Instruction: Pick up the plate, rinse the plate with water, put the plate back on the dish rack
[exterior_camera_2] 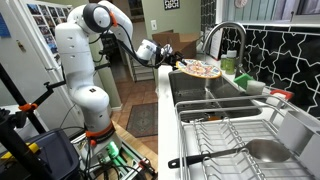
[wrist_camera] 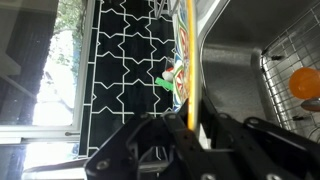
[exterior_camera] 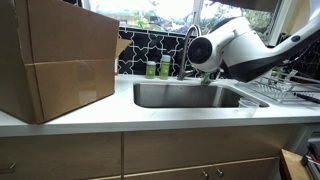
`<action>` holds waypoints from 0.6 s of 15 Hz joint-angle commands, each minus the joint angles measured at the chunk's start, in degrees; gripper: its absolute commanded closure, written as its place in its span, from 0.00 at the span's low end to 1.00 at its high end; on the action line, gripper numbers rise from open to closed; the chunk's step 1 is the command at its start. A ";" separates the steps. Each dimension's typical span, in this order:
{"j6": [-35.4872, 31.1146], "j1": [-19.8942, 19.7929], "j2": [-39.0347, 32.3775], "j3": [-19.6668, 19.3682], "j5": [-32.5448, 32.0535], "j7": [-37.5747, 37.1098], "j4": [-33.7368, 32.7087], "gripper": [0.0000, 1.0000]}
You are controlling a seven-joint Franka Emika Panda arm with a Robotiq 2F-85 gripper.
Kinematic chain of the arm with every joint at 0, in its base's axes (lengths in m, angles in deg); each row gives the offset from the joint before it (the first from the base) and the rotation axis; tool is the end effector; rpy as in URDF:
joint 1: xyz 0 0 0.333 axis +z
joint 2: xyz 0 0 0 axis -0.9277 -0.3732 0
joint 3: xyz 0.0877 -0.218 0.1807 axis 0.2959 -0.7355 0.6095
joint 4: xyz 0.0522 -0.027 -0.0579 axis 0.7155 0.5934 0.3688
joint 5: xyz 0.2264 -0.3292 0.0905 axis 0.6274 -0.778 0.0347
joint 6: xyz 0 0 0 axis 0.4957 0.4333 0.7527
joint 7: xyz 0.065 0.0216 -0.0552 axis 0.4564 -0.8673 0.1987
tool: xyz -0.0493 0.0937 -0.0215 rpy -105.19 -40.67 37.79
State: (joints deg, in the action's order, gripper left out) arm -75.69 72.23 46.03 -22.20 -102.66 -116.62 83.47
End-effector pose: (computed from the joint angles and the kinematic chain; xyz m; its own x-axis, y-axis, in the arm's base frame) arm 0.5417 -0.0141 0.3544 0.9966 0.0267 -0.0776 0.0815 -0.2076 0.9748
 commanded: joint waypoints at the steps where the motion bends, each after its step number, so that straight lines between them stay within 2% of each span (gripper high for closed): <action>1: 4.37 0.77 -2.59 -0.15 1.15 -3.58 -2.88 0.97; 9: 4.27 1.05 -5.33 -0.07 1.99 -9.20 -5.77 0.97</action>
State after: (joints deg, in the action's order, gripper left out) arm -73.42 72.54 42.08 -22.19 -101.70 -123.74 79.48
